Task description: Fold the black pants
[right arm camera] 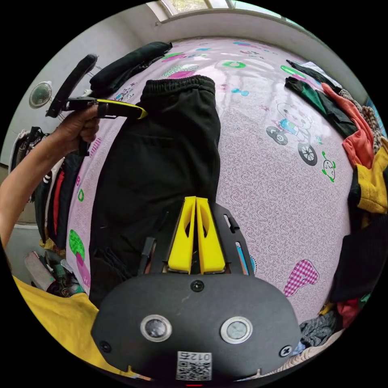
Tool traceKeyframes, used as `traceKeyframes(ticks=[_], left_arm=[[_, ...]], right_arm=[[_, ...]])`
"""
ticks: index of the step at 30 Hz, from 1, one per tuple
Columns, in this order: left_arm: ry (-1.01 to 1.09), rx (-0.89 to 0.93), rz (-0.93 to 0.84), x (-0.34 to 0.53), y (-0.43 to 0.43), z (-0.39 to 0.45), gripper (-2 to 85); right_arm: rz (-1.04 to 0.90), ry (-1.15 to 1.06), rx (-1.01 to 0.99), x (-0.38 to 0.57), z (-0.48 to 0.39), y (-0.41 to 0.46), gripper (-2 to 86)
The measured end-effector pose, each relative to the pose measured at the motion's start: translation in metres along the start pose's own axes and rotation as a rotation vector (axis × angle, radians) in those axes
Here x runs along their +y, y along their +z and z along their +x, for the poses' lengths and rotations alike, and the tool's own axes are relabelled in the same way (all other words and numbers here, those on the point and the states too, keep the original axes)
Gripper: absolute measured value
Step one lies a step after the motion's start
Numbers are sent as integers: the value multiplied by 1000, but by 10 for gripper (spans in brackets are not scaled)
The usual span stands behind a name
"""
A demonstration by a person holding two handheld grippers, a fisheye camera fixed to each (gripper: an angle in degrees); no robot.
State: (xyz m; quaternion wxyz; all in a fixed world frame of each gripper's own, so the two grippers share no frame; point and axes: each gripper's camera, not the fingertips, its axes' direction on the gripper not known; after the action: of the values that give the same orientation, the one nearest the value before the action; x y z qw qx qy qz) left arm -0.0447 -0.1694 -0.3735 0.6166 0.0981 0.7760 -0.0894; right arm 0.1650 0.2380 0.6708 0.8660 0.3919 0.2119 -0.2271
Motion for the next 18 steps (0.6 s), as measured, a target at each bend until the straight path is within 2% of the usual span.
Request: traceKeyframes(ticks=[6, 11, 14, 16, 18], left_arm=[[-10, 115, 33, 13, -8, -20, -1], [35, 100, 239, 25, -60, 0, -1], [120, 61, 164, 12, -48, 21, -1], [99, -57, 76, 5, -24, 24, -1], [68, -59, 32, 3, -10, 17, -1]], right_arm=[[-14, 42, -57, 8, 22, -10, -1], [192, 25, -77, -2, 33, -45, -1], [196, 62, -91, -27, 41, -36, 0], [176, 73, -57, -39, 42, -26, 0], [147, 94, -43, -47, 46, -15, 0]])
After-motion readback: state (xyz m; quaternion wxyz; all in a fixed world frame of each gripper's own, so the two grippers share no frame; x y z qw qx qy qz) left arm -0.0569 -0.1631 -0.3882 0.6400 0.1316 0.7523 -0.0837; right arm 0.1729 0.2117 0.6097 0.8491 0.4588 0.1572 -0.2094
